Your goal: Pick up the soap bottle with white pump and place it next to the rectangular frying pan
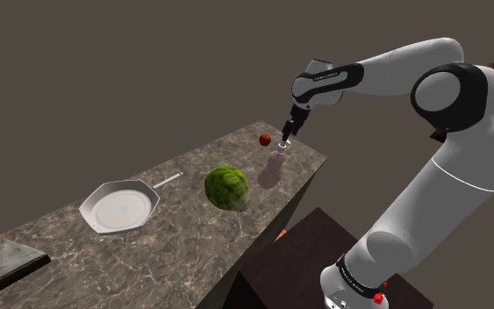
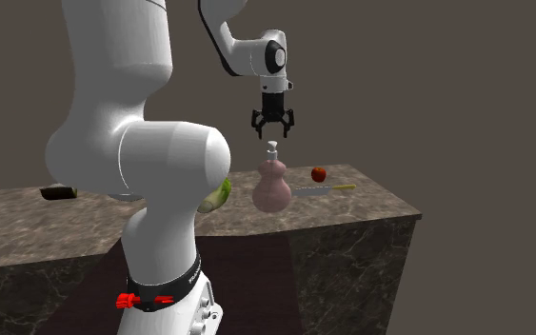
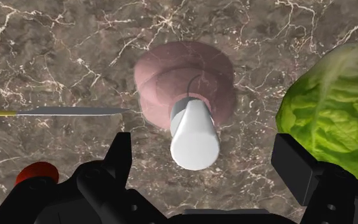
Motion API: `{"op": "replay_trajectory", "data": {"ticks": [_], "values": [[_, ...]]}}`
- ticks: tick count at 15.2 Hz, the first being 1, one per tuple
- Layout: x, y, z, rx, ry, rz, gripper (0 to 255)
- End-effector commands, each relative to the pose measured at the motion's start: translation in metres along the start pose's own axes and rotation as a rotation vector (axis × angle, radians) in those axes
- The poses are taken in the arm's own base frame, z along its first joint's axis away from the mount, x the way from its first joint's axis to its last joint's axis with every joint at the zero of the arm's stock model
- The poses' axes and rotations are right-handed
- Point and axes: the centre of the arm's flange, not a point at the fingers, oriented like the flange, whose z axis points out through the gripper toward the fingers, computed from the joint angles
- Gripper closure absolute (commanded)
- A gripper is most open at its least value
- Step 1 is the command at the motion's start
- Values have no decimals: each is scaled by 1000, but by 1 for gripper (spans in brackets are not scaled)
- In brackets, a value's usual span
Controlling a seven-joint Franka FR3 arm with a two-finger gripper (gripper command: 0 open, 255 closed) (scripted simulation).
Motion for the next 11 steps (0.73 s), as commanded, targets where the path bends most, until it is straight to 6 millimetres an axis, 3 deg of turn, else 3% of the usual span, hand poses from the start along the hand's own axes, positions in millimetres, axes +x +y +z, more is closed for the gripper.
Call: {"op": "replay_trajectory", "data": {"ticks": [1,6,11], "values": [[3,2,11,1,2,0,0],[3,2,40,1,2,0,0],[3,2,40,1,2,0,0]]}}
